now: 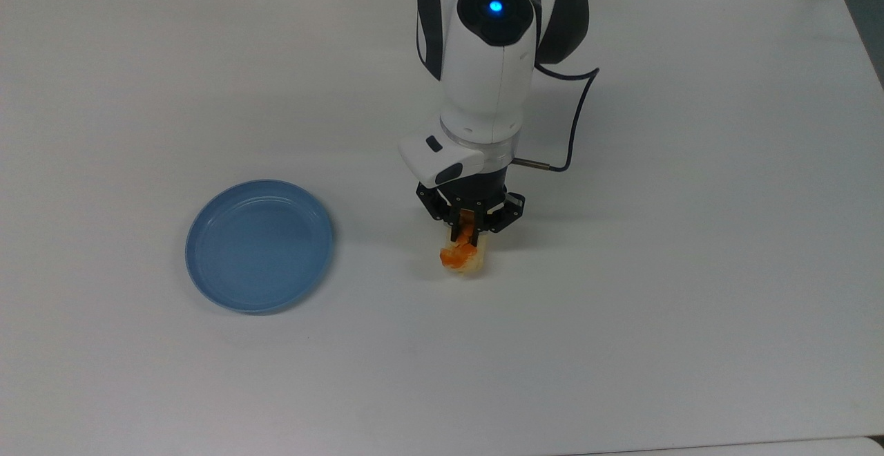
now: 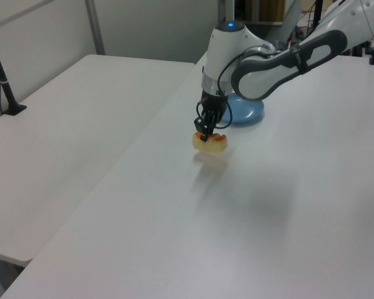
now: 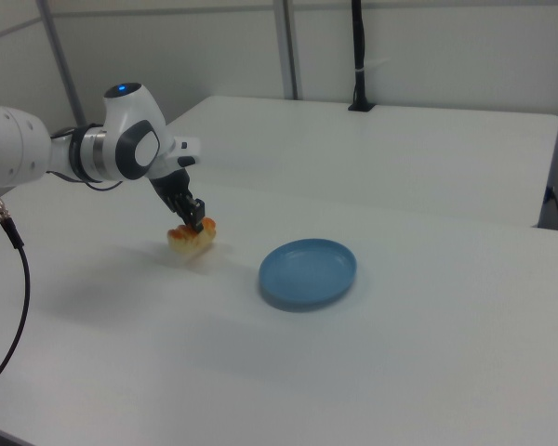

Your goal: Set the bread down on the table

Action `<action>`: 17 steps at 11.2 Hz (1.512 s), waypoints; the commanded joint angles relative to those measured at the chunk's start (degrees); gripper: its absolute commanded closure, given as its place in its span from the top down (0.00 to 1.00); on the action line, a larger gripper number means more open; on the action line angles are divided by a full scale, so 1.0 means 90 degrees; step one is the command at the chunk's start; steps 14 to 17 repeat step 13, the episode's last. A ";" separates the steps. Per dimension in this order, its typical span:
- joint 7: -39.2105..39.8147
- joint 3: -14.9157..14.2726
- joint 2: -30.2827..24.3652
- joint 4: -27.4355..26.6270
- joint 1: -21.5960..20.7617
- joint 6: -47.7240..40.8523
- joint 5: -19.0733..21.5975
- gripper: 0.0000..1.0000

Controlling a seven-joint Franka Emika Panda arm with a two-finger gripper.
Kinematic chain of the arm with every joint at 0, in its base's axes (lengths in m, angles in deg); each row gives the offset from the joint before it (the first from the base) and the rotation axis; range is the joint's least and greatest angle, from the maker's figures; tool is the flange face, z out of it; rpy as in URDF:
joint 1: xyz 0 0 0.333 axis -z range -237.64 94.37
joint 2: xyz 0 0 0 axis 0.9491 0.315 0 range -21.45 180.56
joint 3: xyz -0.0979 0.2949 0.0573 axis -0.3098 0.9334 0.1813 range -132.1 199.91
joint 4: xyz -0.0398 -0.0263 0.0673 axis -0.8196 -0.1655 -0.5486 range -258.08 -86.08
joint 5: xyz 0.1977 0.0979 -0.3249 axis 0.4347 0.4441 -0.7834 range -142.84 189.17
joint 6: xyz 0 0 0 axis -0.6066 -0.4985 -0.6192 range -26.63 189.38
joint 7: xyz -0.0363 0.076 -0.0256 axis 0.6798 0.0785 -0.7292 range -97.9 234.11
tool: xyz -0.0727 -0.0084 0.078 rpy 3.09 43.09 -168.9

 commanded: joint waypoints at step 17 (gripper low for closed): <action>0.1570 0.2082 -0.2977 -0.0176 0.3141 -0.4231 -0.0315 1.00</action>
